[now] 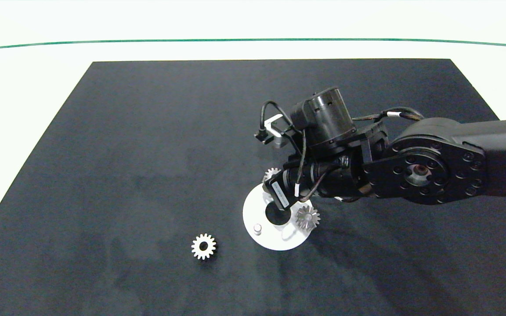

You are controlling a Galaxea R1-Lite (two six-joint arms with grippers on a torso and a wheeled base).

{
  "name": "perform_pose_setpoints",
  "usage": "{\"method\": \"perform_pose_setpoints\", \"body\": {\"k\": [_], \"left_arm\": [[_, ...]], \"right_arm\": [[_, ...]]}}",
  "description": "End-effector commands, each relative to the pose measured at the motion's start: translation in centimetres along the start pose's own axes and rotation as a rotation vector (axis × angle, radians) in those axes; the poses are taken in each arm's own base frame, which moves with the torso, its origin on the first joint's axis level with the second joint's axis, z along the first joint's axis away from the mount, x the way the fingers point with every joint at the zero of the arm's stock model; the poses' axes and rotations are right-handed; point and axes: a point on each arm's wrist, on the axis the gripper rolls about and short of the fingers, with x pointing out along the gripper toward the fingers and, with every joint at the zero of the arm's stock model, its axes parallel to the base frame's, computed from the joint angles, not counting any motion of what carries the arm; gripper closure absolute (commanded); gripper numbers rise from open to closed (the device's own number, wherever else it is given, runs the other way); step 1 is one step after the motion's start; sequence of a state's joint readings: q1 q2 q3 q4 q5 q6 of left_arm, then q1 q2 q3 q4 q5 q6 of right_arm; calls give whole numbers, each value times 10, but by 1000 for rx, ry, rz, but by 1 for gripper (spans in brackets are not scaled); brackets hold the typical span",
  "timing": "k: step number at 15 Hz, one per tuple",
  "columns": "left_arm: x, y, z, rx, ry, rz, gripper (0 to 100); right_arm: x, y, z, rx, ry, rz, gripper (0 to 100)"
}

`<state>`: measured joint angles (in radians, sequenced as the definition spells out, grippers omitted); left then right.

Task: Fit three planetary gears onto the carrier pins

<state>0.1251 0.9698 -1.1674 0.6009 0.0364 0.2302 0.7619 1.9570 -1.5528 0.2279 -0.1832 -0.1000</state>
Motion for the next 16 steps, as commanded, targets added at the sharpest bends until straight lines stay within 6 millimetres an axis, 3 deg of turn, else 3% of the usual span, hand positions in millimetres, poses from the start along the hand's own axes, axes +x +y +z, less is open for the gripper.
{"method": "perform_pose_setpoints", "body": {"k": [1, 15, 16], "left_arm": [[0, 0, 0, 1, 3, 0, 0], [0, 0, -1, 1, 3, 0, 0], [0, 0, -1, 3, 3, 0, 0]], "right_arm": [[2, 1, -2, -3, 10, 1, 75], [2, 1, -3, -2, 12, 2, 75], [2, 1, -3, 0, 10, 2, 0]]}}
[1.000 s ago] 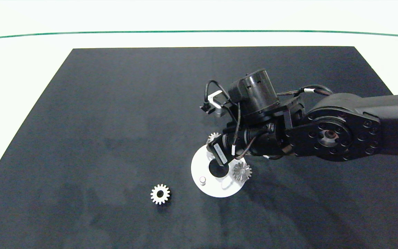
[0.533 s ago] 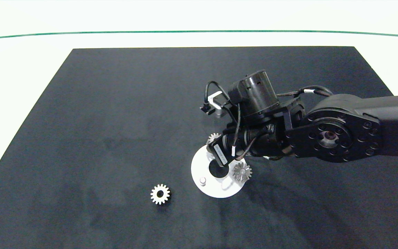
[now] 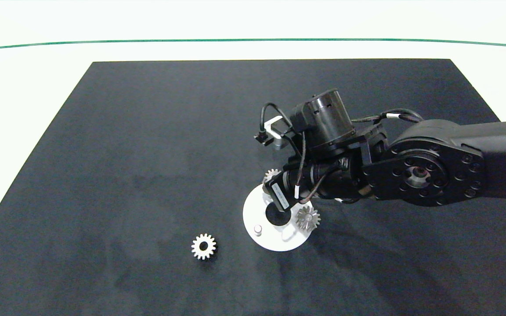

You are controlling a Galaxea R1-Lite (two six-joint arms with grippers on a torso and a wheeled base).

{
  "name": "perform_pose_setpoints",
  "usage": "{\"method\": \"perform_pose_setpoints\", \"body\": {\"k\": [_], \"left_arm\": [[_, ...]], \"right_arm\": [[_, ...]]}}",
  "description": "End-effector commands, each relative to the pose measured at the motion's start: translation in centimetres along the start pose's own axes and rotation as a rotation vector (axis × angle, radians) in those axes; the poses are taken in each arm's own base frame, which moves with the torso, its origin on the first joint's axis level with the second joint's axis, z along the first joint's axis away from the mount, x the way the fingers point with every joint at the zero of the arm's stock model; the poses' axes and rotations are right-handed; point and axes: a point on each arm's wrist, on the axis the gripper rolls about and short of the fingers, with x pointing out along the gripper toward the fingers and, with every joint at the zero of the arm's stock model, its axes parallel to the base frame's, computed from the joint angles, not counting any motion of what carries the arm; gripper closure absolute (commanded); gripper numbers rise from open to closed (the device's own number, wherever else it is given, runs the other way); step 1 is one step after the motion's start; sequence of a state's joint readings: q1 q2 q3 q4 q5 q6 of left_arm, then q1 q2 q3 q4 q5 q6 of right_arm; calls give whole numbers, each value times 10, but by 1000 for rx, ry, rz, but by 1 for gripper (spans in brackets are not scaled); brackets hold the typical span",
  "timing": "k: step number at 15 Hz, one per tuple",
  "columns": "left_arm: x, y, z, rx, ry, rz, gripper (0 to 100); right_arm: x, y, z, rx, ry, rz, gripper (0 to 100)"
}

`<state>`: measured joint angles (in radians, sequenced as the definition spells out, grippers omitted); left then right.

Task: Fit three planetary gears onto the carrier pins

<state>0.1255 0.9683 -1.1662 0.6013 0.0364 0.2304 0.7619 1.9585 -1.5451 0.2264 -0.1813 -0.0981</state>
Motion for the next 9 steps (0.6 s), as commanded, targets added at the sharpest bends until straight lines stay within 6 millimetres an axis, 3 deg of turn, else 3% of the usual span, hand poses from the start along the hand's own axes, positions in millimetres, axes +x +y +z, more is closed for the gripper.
{"method": "perform_pose_setpoints", "body": {"k": [1, 9], "left_arm": [[0, 0, 0, 1, 2, 0, 0], [-2, 0, -1, 3, -1, 1, 0]], "right_arm": [[1, 0, 0, -1, 3, -1, 0], [-8, 0, -2, 0, -2, 1, 0]]}}
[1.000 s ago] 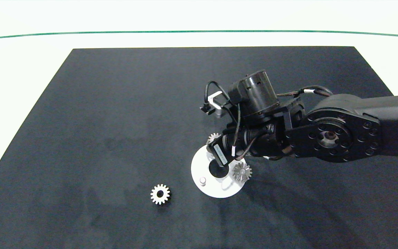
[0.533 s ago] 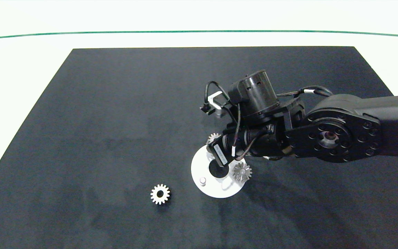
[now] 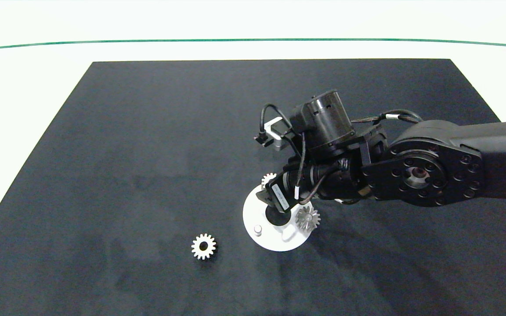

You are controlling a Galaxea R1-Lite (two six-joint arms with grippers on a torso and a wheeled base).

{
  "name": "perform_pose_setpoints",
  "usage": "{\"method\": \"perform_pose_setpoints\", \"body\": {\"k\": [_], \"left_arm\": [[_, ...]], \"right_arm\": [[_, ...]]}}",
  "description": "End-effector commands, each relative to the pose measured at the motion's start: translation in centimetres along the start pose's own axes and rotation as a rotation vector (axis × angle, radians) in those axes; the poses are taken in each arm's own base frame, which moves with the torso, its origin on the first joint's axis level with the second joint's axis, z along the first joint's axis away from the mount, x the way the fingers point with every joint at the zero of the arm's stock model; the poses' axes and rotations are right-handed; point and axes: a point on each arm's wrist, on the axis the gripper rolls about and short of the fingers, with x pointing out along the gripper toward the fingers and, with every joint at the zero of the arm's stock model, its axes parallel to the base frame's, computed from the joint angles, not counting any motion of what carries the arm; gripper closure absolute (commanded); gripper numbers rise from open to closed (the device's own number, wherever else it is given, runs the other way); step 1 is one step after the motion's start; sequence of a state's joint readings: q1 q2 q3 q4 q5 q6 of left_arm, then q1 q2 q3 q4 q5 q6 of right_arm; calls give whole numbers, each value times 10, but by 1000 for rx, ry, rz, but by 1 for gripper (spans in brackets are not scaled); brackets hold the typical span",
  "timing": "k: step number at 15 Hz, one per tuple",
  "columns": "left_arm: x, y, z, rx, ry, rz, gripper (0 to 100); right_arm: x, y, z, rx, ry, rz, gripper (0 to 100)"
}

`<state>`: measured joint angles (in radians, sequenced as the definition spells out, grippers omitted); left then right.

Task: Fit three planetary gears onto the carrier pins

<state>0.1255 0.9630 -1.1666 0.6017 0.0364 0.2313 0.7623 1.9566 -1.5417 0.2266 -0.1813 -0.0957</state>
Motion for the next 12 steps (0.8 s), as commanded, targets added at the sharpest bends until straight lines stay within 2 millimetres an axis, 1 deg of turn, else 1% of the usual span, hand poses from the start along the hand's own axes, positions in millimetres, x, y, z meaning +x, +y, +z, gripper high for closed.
{"method": "perform_pose_setpoints", "body": {"k": [1, 3, 4, 5, 7, 8, 9, 10, 12], "left_arm": [[0, 0, -1, 3, 4, -2, 0], [2, -3, 0, 12, 2, -39, 0], [1, -7, 0, 26, -8, -80, 0], [1, -11, -1, 40, -11, -120, 0], [6, -18, -8, 69, -4, -179, 0], [9, -18, -6, 60, -36, -197, 0], [10, -21, -12, 64, -46, -246, 0], [8, -24, -18, 79, -65, -318, 0], [11, -40, -19, 145, -69, -490, 0]], "right_arm": [[-15, -1, -1, -1, -11, 0, 0], [-56, -11, -13, 8, -32, -14, 0], [-76, -15, -22, 13, -38, -18, 0], [-98, -22, -33, 22, -48, -32, 0], [-145, -32, -62, 41, -75, -85, 0], [-167, -36, -75, 54, -102, -126, 0], [-187, -39, -85, 63, -138, -149, 0], [-205, -40, -94, 68, -176, -158, 0], [-229, -44, -107, 86, -236, -177, 0]]}}
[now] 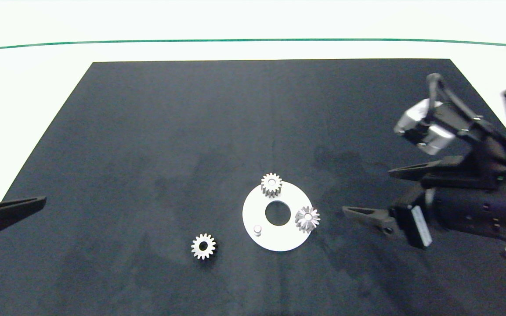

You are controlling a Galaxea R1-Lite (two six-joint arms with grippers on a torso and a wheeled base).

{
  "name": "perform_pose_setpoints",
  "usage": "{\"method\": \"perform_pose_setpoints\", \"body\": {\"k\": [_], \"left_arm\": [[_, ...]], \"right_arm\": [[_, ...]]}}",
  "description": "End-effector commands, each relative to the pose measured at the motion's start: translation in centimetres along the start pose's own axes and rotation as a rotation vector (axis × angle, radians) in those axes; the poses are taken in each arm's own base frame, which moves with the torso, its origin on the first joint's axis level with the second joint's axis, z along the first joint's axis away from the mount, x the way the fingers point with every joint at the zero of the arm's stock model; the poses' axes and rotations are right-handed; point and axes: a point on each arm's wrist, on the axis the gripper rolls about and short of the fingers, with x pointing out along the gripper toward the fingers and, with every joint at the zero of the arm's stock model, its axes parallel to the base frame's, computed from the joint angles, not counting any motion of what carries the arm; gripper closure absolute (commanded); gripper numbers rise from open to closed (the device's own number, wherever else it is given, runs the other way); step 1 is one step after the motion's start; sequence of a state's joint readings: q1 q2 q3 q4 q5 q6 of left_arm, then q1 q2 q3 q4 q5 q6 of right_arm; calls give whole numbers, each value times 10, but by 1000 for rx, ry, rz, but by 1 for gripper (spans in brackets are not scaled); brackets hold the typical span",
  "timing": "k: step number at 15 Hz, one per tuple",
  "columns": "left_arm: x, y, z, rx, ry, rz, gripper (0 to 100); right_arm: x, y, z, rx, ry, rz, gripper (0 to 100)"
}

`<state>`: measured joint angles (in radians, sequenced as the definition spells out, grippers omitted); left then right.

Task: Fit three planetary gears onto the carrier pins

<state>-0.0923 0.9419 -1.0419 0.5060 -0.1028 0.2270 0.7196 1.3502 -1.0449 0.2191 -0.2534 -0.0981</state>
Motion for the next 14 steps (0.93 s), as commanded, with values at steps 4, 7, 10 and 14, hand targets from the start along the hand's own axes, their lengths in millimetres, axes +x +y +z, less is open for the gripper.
{"method": "perform_pose_setpoints", "body": {"k": [4, 7, 10, 14], "left_arm": [[60, -44, -4, 158, 104, -336, 0], [107, -67, -1, 219, 175, -252, 0], [134, -89, -4, 253, 230, -303, 0], [151, -97, -13, 247, 304, -314, 0]], "right_arm": [[-97, -28, -30, 37, -227, -89, 0], [-107, -29, -39, 7, -253, -87, 0], [-119, -30, -39, 9, -302, -58, 0], [-119, -30, -39, 3, -301, -56, 0]]}}
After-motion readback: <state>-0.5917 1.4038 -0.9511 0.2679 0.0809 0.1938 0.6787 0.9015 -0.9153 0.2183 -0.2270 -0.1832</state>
